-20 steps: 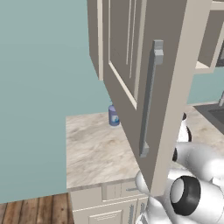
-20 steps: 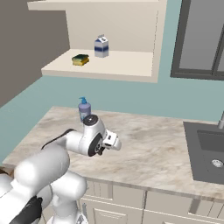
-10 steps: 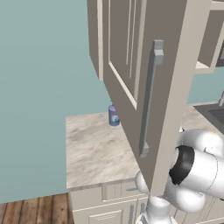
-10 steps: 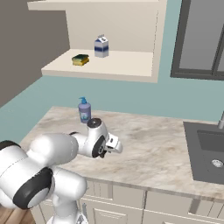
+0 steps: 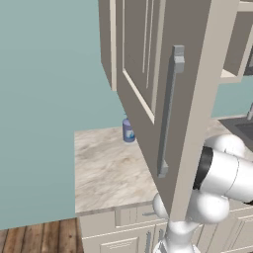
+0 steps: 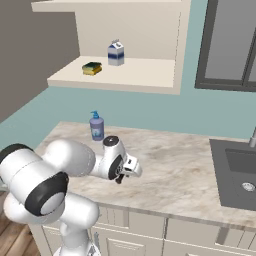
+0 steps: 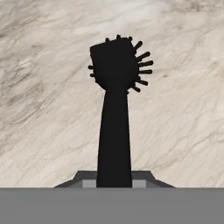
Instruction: Pick the sponge and dish brush from the cabinet and place them on the counter.
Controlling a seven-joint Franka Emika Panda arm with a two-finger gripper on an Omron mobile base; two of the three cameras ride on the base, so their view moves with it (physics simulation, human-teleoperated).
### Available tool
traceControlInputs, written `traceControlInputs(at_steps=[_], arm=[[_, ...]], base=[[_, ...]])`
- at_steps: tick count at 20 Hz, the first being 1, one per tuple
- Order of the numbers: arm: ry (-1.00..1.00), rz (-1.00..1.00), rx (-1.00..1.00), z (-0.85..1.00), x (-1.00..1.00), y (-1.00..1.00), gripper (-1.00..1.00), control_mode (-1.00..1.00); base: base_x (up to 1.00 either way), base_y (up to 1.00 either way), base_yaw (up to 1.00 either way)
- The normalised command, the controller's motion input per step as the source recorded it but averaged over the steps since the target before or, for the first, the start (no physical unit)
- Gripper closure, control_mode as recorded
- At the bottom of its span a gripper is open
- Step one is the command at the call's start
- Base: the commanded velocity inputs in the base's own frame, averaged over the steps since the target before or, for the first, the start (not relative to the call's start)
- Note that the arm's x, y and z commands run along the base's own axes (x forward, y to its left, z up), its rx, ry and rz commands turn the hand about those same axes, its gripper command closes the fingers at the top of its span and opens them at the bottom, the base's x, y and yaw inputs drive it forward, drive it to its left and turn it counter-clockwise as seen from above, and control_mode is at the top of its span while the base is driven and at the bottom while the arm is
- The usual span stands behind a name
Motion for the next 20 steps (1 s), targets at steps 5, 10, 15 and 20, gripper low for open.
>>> traceControlInputs(at_steps=[5, 10, 15, 20], arm=[[0.09, 0.0, 0.0, -0.25, 0.03, 0.0, 1.0, -1.0], [0.1, 0.0, 0.0, -0.1, 0.0, 0.0, 1.0, -1.0], [0.06, 0.0, 0.0, 0.0, 0.0, 0.0, 1.0, -1.0], [0.04, 0.0, 0.0, 0.0, 0.0, 0.0, -1.0, -1.0]], base=[[0.0, 0.0, 0.0], [0.0, 0.0, 0.0], [0.0, 0.0, 0.0], [0.0, 0.0, 0.0]])
